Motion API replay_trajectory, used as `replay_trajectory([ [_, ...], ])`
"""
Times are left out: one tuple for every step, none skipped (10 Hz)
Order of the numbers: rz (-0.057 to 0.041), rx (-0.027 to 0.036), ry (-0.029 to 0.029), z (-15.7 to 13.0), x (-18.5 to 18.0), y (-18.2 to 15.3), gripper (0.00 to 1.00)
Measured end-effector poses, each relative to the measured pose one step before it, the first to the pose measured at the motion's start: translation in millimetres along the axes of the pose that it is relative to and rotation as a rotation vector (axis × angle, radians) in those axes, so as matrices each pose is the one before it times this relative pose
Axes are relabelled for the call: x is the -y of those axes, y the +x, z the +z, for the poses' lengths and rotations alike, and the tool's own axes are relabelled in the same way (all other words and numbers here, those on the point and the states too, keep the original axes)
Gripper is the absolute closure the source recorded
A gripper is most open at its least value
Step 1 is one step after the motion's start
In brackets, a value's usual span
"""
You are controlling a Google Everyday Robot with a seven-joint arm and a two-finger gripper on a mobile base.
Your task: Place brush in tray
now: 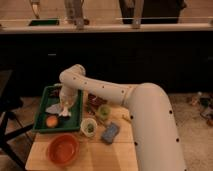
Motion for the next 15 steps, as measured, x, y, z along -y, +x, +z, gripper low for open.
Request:
replay_trajectory([
  [0.06075,-0.00689,-0.01334,8.20,-7.03,3.29,1.00],
  [0.01097,0.00363,-0.00256,3.50,0.24,2.04,0.98],
  [0.01269,0.00667,-0.00227,1.88,-2.43,2.68,0.91],
  [0.00395,0.00952,0.00272,-0.01,-1.02,3.10,0.78],
  [-0.00149,0.00787,0.00063,0.66,0.35,0.45,0.69],
  [-0.00078,0.00611,0.00113,0.39,0.68,0.29,0.60],
  [0.00003,0.00499,0.00111,0.18,-0.31,0.24,0.49],
  [-0.00189,0.00283,-0.00035,-0.44,-0.55,0.12,0.40],
  [-0.00473,0.00224,-0.00014,-0.17,0.78,-0.36,0.31],
  [-0.00542,0.00195,-0.00068,-0.05,0.84,-0.24,0.23],
  [-0.00497,0.00178,-0.00116,-0.52,0.04,0.69,0.20],
  [-0.00202,0.00195,0.00045,-0.23,0.05,0.66,0.20],
  [-0.00174,0.00418,-0.00018,-0.25,-0.39,1.14,0.20],
  [-0.00094,0.00560,0.00122,-0.66,-0.45,1.78,0.20],
  [-0.00270,0.00630,0.00429,-0.58,0.21,2.12,0.20],
])
